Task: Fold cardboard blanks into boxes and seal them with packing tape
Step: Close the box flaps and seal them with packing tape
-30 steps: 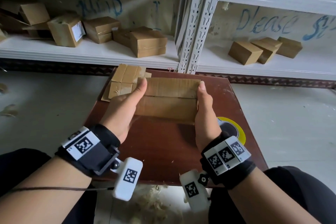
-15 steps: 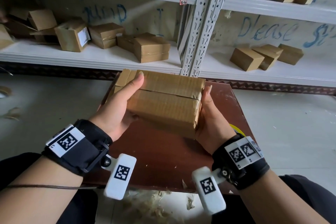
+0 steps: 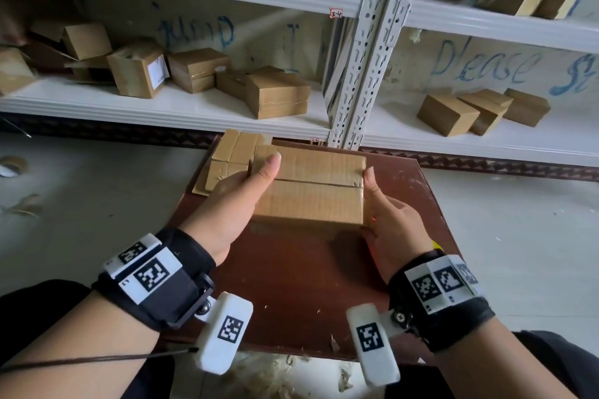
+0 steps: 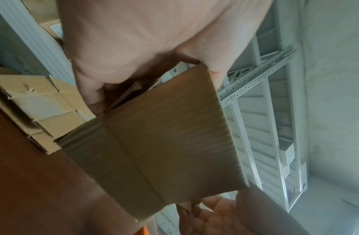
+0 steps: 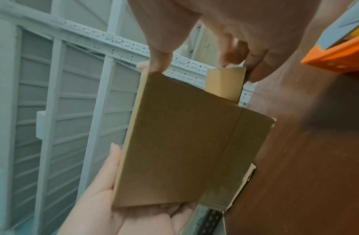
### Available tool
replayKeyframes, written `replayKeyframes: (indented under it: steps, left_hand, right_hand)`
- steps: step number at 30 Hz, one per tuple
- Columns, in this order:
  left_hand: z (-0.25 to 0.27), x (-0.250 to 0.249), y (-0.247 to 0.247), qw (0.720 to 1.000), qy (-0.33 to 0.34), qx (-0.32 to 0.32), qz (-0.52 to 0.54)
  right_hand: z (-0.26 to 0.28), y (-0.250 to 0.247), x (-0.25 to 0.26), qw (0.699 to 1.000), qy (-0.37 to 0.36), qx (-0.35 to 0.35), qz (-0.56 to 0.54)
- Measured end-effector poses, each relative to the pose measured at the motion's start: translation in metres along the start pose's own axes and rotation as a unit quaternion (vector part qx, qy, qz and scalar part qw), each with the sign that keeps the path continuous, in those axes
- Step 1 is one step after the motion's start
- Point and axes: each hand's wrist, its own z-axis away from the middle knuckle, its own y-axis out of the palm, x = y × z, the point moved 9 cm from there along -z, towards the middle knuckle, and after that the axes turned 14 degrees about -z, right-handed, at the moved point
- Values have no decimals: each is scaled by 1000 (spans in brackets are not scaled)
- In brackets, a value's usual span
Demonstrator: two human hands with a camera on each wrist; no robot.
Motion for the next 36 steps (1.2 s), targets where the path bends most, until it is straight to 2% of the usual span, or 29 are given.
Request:
replayKeyframes:
  steps: [4,7,9,11,13,15,18,21,27,30,33,36]
  left_hand:
    - [0,11,10,999,-10,14,-33]
    - [1,13,15,998,15,-7,-57]
    - [3,18,18,996,20,-22,-88]
    - [4,17,19,990,30,-36,-137]
    - [4,15,17,978,52,-60,-192]
    - [6,12,14,967,68,-99,-226]
    - [7,9,7,947,75,-156,-270]
    - [10,-3,-1,915,77,-200,-342]
    - [12,-21,-19,891,100,-226,-381]
    - [11,-21,-17,877,119,-223,-408]
    - [9,-16,-14,888,115,-213,-390]
    - [1,-3,-17,922,81,-203,-319]
  right_hand:
    - [-1,5,-8,1000,2,-6,-6]
    - [-3,4,-23,999,9,-15,48]
    - [-1,5,-25,995,-20,-14,101]
    - [6,13,-21,987,-58,16,150]
    - [17,26,-10,971,-113,58,203]
    - [20,28,-1,955,-148,68,248]
    - [19,25,0,934,-164,52,313]
    - [15,22,-1,923,-176,39,339]
    - [21,27,10,910,-193,27,366]
    - [22,32,9,906,-179,33,382]
    - [17,32,3,897,-146,40,416]
    - [15,32,8,890,-152,28,428]
